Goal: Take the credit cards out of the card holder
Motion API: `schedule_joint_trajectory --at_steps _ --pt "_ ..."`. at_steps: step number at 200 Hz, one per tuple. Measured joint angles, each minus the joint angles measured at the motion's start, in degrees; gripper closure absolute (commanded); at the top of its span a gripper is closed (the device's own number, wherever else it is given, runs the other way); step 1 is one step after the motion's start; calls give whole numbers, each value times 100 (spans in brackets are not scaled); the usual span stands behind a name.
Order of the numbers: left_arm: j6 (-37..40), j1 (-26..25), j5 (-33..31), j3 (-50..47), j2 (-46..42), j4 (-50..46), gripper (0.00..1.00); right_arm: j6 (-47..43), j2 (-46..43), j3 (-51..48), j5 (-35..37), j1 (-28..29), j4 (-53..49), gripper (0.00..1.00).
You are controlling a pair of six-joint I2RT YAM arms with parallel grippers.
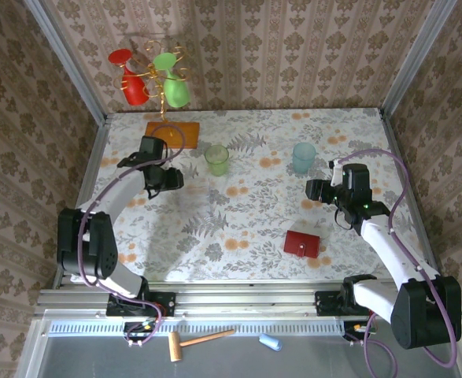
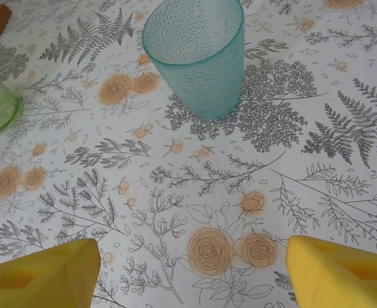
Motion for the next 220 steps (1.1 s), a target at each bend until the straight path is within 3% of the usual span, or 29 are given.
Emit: schedule_joint_trajectory --at_steps 54,220 --pt "31 0 114 109 339 -52 74 -15 0 50 0 9 -61 24" --pt "151 -107 258 354 817 -85 87 -17 39 50 0 9 -122 26"
